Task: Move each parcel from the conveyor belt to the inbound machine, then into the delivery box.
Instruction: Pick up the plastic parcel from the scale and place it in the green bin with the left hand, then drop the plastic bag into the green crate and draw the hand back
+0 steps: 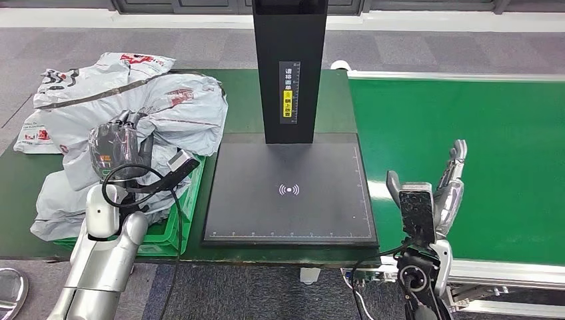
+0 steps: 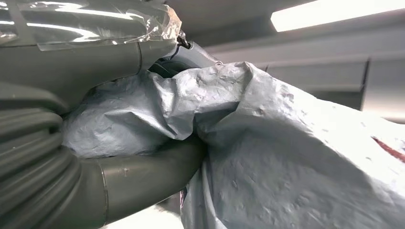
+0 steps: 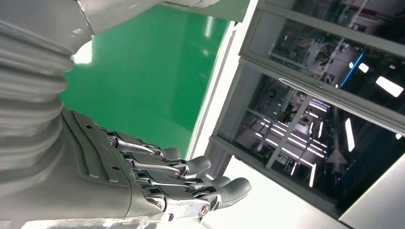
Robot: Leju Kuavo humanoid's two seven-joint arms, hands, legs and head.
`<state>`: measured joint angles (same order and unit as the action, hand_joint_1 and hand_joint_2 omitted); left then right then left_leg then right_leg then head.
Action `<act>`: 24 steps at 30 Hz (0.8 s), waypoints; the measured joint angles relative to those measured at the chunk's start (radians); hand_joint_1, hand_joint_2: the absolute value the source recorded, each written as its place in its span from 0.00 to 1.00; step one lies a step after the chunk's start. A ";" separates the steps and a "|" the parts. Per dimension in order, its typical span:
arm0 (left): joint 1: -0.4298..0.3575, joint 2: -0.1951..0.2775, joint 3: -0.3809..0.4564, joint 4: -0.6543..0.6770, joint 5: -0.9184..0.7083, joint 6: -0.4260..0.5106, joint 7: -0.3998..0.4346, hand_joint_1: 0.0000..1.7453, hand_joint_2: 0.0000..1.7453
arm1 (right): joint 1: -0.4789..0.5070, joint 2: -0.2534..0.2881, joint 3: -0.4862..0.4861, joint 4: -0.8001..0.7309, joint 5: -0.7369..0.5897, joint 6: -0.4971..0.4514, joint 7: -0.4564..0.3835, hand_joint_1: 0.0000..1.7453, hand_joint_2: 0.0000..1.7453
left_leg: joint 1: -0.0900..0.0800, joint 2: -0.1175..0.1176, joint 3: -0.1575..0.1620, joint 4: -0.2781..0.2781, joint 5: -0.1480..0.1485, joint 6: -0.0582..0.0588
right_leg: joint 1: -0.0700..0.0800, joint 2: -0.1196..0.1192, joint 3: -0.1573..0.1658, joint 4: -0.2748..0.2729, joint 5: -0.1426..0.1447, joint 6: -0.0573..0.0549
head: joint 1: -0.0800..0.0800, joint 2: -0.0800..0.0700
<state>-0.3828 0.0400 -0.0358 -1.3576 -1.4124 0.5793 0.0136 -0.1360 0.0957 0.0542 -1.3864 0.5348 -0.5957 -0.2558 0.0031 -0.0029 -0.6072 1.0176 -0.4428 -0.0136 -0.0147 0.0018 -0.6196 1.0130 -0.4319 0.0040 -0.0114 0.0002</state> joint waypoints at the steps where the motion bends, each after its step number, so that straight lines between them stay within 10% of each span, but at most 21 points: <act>1: 0.002 0.001 0.003 0.011 -0.012 -0.015 0.008 0.57 1.00 | 0.001 0.000 0.000 -0.003 0.002 0.002 0.002 0.00 1.00 | 0.000 0.000 0.000 0.000 0.000 0.000 | 0.000 0.000 0.000 0.000 0.000 0.000 | 0.000 0.000; 3: 0.005 0.003 0.008 0.031 -0.033 -0.048 0.024 0.07 1.00 | 0.003 0.000 0.000 -0.008 0.007 0.007 0.005 0.00 1.00 | 0.000 0.000 0.000 0.000 0.000 0.000 | 0.000 0.000 0.000 0.000 0.000 0.000 | 0.000 0.000; 4: 0.007 0.004 0.009 0.041 -0.045 -0.065 0.032 0.00 1.00 | 0.004 0.000 -0.001 -0.010 0.009 0.008 0.006 0.00 1.00 | 0.000 0.000 0.000 0.000 0.000 0.000 | 0.000 0.000 0.000 0.000 0.000 0.000 | 0.000 0.000; 24: 0.013 0.007 0.010 0.141 -0.149 -0.171 0.103 0.00 1.00 | 0.006 0.000 -0.001 -0.030 0.027 0.036 0.019 0.00 1.00 | 0.000 0.000 0.000 0.000 0.000 0.000 | 0.000 0.000 0.000 0.000 0.000 0.000 | 0.000 0.000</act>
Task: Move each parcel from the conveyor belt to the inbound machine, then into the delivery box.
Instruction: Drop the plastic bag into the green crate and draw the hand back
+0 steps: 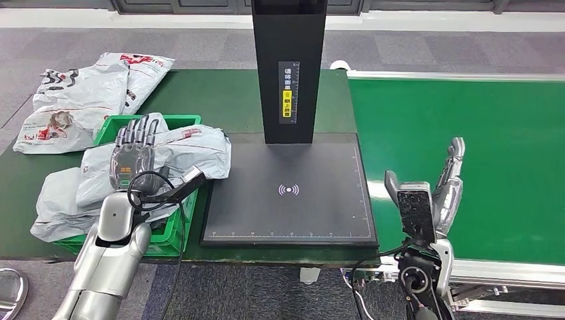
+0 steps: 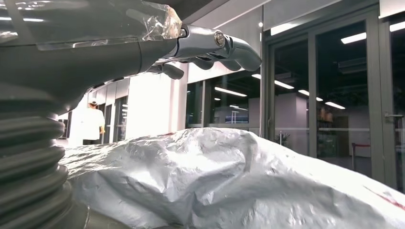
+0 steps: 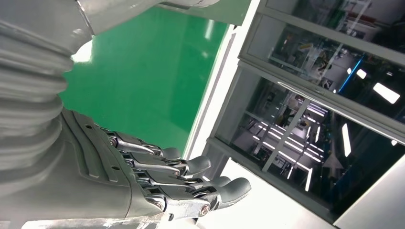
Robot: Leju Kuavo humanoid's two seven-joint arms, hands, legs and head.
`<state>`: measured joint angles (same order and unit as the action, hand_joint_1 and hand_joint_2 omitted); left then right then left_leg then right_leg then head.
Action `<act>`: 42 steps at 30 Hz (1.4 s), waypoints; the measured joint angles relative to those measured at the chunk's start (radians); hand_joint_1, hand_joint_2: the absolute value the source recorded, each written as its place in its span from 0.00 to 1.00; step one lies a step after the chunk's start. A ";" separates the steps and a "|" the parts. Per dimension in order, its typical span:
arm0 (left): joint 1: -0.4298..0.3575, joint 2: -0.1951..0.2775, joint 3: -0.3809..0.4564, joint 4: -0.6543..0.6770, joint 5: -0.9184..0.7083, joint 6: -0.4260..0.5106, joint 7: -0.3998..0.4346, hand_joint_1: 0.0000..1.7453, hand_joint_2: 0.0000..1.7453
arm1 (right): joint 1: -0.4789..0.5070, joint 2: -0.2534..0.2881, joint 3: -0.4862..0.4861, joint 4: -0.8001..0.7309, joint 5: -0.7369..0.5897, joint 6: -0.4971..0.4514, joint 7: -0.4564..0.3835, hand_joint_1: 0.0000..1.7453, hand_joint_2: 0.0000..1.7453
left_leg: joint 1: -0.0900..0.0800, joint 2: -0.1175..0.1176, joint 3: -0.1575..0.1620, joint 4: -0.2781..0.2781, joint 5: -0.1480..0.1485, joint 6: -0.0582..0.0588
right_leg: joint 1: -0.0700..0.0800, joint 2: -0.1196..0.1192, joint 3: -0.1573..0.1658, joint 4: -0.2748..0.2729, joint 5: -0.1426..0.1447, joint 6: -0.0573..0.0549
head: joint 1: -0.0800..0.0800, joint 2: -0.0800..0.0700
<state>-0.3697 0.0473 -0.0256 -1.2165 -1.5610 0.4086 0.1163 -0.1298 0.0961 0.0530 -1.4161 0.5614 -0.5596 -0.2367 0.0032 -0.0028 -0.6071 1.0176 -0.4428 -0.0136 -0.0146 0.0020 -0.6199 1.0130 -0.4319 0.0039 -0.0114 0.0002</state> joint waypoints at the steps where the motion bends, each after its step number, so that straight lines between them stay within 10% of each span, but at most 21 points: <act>1: 0.000 0.000 0.000 0.002 0.000 0.000 0.000 0.00 1.00 | 0.000 0.000 0.000 0.000 0.000 0.000 0.000 0.00 1.00 | 0.000 0.000 0.000 0.000 0.000 0.000 | 0.000 0.000 0.000 0.000 0.000 0.000 | 0.000 0.000; 18: -0.002 0.000 0.000 0.023 -0.009 -0.104 0.042 0.00 1.00 | -0.002 0.000 0.000 -0.003 -0.002 0.007 0.000 0.00 1.00 | 0.000 0.000 0.000 0.000 0.000 0.000 | 0.000 0.000 0.000 0.000 0.000 0.000 | 0.000 0.000; 29: -0.031 0.097 -0.111 0.059 -0.009 -0.219 0.358 0.00 1.00 | -0.030 0.002 0.000 0.000 -0.004 0.025 0.000 0.00 1.00 | 0.000 0.001 0.001 0.000 0.000 -0.001 | 0.001 0.001 0.000 0.000 0.000 0.000 | 0.000 0.000; 37: -0.025 0.034 -0.060 0.005 0.487 0.066 -0.124 0.00 1.00 | 0.000 0.002 -0.009 -0.010 -0.016 0.018 -0.001 0.00 1.00 | 0.000 -0.001 0.000 0.000 0.000 0.000 | 0.000 -0.001 0.001 0.000 0.000 0.000 | 0.000 0.000; 42: -0.005 0.002 -0.043 -0.075 0.591 0.115 -0.210 0.00 1.00 | 0.007 0.003 -0.009 -0.011 -0.027 0.011 -0.013 0.00 1.00 | 0.000 0.001 0.000 0.000 -0.001 0.000 | -0.001 0.001 0.000 -0.001 0.000 0.000 | 0.000 0.000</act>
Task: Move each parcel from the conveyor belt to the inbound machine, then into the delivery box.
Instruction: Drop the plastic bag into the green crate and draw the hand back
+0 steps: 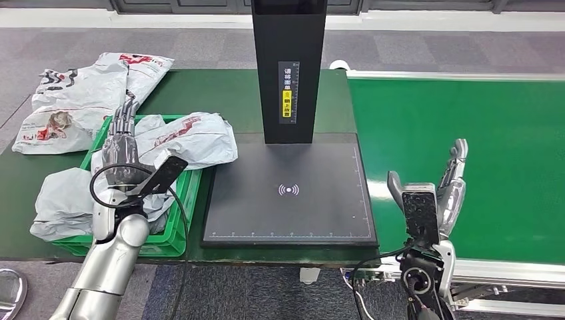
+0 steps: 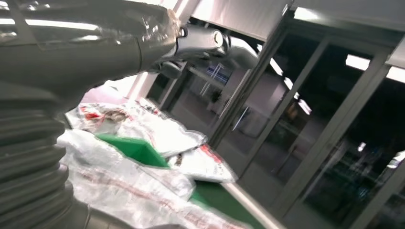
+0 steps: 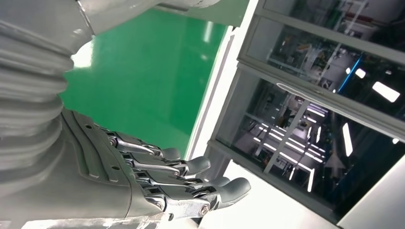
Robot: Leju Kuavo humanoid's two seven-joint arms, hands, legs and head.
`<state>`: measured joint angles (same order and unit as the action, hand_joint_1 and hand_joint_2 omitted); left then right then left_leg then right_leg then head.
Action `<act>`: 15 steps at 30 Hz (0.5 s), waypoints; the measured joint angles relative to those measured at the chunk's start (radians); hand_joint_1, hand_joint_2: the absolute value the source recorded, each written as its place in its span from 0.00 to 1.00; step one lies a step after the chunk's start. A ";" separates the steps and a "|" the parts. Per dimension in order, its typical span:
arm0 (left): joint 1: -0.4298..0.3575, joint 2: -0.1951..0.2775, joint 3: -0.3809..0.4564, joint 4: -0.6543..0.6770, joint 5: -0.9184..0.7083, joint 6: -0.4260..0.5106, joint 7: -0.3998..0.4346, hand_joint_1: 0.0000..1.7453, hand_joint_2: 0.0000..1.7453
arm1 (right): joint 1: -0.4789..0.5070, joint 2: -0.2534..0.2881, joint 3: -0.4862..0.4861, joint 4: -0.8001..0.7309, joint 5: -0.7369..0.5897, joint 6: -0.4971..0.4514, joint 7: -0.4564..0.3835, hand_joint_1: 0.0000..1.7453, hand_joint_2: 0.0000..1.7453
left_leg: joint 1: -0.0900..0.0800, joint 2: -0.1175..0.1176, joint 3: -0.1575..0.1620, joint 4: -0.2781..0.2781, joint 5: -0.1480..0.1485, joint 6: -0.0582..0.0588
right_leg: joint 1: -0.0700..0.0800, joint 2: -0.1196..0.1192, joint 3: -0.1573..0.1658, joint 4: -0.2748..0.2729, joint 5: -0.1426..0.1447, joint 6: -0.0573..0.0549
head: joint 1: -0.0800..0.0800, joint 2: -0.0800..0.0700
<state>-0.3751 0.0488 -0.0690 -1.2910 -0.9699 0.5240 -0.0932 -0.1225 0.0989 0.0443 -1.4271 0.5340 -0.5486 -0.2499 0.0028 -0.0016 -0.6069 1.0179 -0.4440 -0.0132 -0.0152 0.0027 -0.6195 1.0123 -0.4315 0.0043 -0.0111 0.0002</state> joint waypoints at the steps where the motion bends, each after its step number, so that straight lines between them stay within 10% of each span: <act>1: 0.003 -0.005 0.000 -0.012 0.006 0.005 -0.007 0.00 1.00 | 0.000 0.000 0.000 0.000 -0.001 -0.001 -0.001 0.00 1.00 | 0.000 0.000 0.000 0.000 0.000 0.000 | 0.000 0.000 0.000 0.000 0.000 0.000 | 0.000 0.000; 10: 0.014 -0.026 0.000 -0.060 0.053 0.009 -0.035 0.00 1.00 | 0.000 0.000 0.000 0.000 -0.002 -0.002 -0.001 0.00 1.00 | 0.000 -0.001 0.000 0.000 0.000 0.000 | 0.001 -0.001 0.000 0.000 0.000 0.000 | 0.000 0.000; 15: 0.030 -0.052 -0.006 -0.120 0.383 -0.063 -0.181 0.00 1.00 | -0.001 0.000 0.000 0.000 -0.017 -0.010 -0.009 0.00 1.00 | 0.000 -0.001 0.000 0.000 0.000 0.000 | 0.000 -0.001 0.000 0.000 0.000 0.000 | 0.000 0.000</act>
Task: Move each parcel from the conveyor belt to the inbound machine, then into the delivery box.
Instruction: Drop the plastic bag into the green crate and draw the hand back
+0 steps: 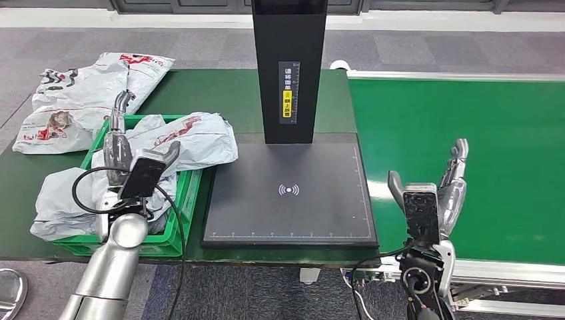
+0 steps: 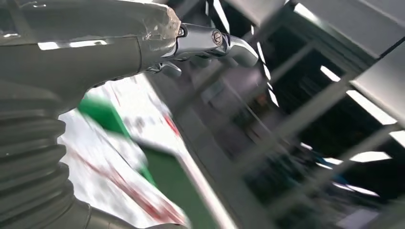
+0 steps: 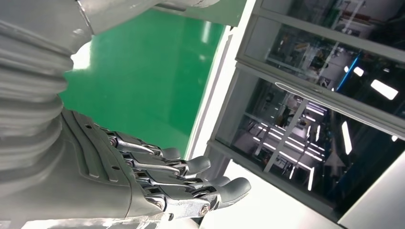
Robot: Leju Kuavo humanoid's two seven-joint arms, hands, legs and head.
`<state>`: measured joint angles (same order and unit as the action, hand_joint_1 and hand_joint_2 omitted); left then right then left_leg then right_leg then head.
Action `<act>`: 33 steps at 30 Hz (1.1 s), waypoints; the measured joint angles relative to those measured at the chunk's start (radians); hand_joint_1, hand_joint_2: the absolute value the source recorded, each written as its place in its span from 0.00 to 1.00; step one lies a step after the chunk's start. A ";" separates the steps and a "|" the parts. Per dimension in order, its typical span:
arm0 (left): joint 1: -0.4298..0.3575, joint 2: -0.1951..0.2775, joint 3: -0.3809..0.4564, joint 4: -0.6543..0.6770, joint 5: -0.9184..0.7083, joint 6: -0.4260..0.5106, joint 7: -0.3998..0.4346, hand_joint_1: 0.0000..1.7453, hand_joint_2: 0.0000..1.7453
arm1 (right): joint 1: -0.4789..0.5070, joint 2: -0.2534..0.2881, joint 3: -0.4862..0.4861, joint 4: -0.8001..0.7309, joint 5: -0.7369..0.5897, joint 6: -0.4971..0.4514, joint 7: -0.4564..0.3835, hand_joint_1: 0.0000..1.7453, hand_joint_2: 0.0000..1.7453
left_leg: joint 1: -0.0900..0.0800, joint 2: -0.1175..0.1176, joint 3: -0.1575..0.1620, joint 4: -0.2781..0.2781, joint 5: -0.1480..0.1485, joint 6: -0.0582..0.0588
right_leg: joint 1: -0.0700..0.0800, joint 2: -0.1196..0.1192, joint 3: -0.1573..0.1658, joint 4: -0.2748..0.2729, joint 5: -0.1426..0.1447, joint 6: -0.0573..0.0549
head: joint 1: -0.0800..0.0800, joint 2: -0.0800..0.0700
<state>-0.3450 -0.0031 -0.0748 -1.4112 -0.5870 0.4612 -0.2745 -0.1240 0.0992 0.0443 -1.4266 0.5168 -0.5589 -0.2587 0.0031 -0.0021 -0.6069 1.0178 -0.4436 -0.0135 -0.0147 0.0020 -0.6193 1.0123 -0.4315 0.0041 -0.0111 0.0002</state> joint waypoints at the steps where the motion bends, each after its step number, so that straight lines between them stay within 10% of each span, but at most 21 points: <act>1: 0.005 -0.006 -0.005 -0.021 0.062 -0.022 -0.025 0.00 1.00 | -0.001 0.000 0.000 0.000 -0.006 -0.002 -0.005 0.00 1.00 | 0.000 0.000 0.000 0.000 0.000 0.000 | 0.000 0.000 0.000 0.000 0.000 0.000 | 0.000 0.000; 15: 0.031 -0.111 -0.228 -0.055 0.649 -0.425 -0.115 0.00 1.00 | -0.019 0.024 0.047 0.016 -0.209 0.124 -0.082 0.00 1.00 | 0.000 -0.001 0.000 0.000 0.000 0.001 | 0.000 -0.001 0.000 0.000 0.000 0.000 | 0.000 0.000; 33: 0.121 -0.148 -0.280 0.125 0.675 -0.403 -0.146 0.00 1.00 | 0.075 0.038 0.127 0.030 -0.233 0.147 -0.061 0.00 1.00 | 0.000 -0.001 -0.001 0.000 -0.002 0.002 | 0.000 0.000 0.000 0.000 -0.002 0.001 | 0.000 0.000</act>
<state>-0.2240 -0.1511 -0.3544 -1.2866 0.0879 0.0584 -0.4202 -0.0487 0.1373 0.1717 -1.3966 0.2833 -0.4114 -0.3197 0.0029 -0.0026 -0.6076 1.0177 -0.4455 -0.0119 -0.0150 0.0016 -0.6195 1.0121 -0.4332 0.0047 -0.0111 0.0001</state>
